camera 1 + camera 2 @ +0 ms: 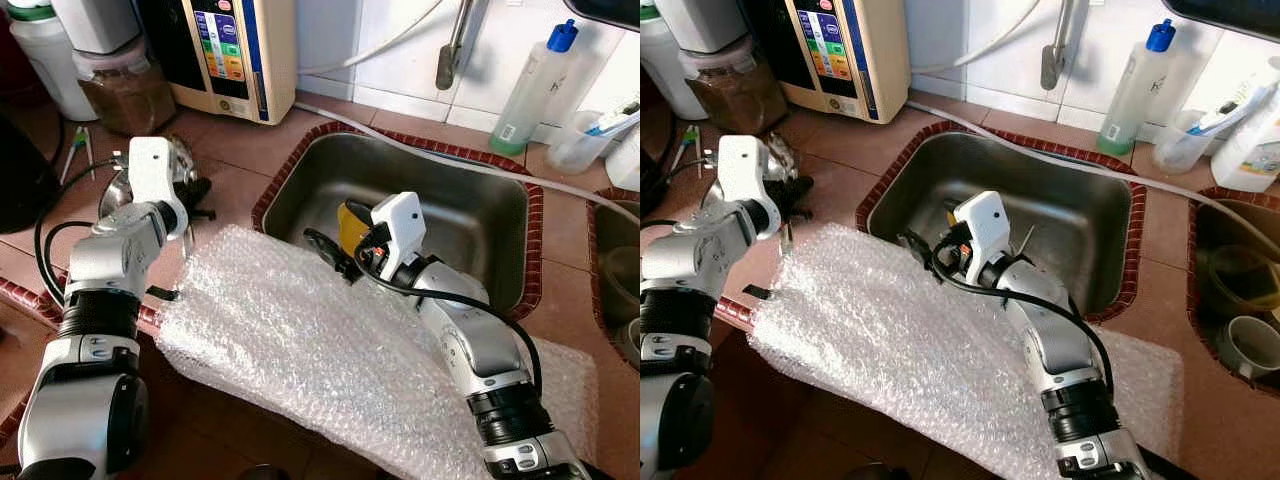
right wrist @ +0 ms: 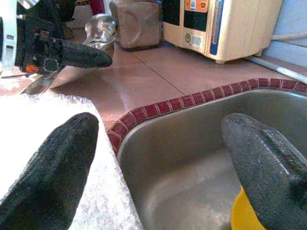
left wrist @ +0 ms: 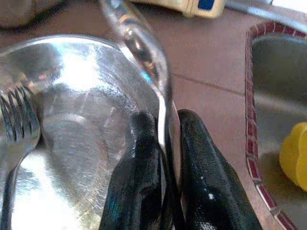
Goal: Kitchen organization
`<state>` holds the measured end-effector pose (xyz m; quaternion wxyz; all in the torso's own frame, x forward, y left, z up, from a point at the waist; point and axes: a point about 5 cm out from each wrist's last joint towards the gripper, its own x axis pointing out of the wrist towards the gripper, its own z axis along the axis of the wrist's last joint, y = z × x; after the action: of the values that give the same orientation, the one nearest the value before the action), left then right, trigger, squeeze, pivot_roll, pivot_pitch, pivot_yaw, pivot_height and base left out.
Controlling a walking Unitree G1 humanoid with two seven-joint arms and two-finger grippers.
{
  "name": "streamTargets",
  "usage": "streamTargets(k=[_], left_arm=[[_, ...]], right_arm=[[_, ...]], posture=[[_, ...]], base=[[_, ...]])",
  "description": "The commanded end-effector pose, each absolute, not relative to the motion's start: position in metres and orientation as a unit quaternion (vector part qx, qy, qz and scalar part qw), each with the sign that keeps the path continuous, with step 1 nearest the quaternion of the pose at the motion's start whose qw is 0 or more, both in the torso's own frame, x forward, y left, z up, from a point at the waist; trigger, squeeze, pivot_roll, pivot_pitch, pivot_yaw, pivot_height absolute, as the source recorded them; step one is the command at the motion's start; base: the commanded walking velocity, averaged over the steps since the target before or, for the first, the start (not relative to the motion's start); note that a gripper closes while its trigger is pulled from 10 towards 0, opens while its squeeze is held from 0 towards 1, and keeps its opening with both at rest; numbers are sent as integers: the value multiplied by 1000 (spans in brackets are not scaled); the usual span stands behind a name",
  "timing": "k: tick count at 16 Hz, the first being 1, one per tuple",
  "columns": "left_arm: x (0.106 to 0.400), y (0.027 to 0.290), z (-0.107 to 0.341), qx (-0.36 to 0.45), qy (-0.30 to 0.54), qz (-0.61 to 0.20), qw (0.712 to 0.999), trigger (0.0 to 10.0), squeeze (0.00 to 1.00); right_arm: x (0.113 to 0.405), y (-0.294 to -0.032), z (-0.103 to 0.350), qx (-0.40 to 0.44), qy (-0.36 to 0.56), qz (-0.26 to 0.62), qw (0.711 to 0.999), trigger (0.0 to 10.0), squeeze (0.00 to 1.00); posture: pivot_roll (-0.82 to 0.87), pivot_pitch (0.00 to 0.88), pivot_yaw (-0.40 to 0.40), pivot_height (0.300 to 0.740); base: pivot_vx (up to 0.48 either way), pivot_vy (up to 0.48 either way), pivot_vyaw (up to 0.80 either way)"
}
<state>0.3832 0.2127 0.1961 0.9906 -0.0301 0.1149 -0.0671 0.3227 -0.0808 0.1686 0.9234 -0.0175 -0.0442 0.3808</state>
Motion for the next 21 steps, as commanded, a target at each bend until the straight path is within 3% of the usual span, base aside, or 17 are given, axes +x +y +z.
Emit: streamTargets(k=[1,11,12,13,15,16,17,18,20,21], left_arm=[[383,212,193,-42,119,-66,990,0,0],[373,187,151,12,189,-140,972,0,0],[373,186,150,13,190,-141,971,1725,0],[373,186,147,14,192,-142,971,2824,0],[372,185,143,19,198,-146,969,3098,0],[372,185,142,21,200,-145,969,4118,0],[372,186,139,26,205,-146,967,3412,0],[371,185,137,27,209,-151,966,588,0],[370,184,134,38,216,-160,962,0,0],[369,185,132,52,218,-158,962,10000,0]], right_arm=[[324,-80,168,-22,-42,381,923,10000,0],[325,-82,160,-35,-24,374,927,10000,0],[325,-83,160,-35,-23,374,927,10000,0],[325,-83,160,-35,-23,373,927,10000,0],[325,-83,160,-37,-21,372,927,10000,0],[325,-83,160,-37,-21,371,927,10000,0],[326,-84,159,-37,-21,370,928,10000,0],[325,-84,159,-37,-20,370,928,10000,0],[325,-84,158,-37,-19,369,928,10000,0],[325,-84,157,-36,-16,369,929,10000,0]], posture=[[-14,94,50,740],[-21,101,44,740],[-21,102,44,740],[-22,103,44,740],[-25,103,44,740],[-25,104,45,740],[-26,103,45,740],[-27,104,45,740],[-27,105,47,740],[-26,105,45,740]], base=[[0,0,0],[0,0,0],[0,0,0],[0,0,0],[0,0,0],[0,0,0],[0,0,0],[0,0,0],[0,0,0],[0,0,0]])
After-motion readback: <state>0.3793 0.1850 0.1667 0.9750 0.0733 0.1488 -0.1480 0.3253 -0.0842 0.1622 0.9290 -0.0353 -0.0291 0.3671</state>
